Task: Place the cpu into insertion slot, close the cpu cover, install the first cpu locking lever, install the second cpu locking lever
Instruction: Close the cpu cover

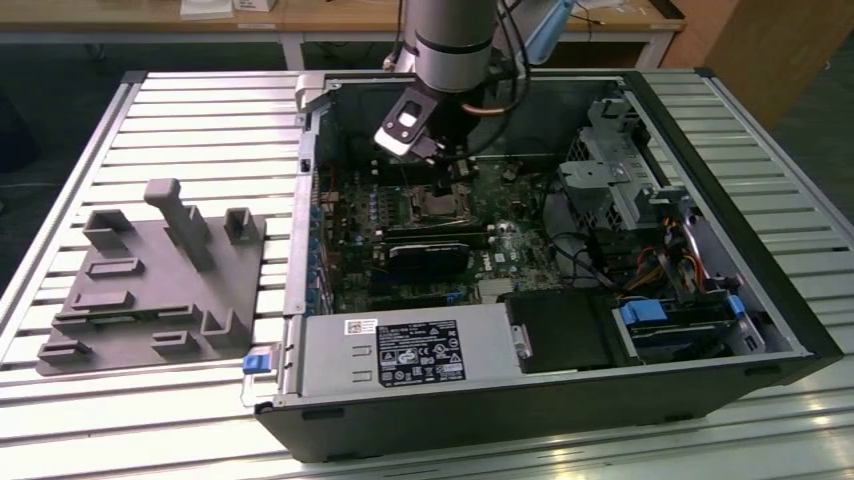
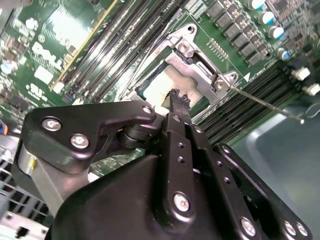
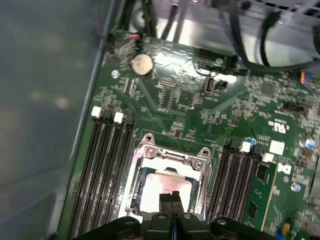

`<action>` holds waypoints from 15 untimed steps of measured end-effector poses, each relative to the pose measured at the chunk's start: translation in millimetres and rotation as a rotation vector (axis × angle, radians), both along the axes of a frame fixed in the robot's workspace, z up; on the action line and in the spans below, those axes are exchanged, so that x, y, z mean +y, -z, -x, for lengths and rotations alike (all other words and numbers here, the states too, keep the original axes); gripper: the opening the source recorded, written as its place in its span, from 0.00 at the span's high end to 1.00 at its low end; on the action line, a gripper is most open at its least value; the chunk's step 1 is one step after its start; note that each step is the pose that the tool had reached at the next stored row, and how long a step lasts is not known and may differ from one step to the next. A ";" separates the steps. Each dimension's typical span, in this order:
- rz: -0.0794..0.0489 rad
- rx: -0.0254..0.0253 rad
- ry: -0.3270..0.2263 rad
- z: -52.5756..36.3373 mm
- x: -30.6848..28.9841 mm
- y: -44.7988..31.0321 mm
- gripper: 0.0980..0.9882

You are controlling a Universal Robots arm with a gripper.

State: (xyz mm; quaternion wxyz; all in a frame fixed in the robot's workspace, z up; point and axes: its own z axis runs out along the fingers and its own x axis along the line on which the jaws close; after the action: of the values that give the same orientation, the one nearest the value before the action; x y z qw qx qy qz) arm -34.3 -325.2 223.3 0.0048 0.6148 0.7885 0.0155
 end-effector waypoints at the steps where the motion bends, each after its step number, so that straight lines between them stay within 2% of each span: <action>1: 0.000 0.0000 -0.018 0.0 0.0 0.0 0.99; 15: 0.000 0.0000 -0.274 0.0 0.0 1.0 0.99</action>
State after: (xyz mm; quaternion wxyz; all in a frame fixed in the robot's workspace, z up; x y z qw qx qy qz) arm -34.3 -325.2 222.3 0.0027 0.5015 0.8650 0.0159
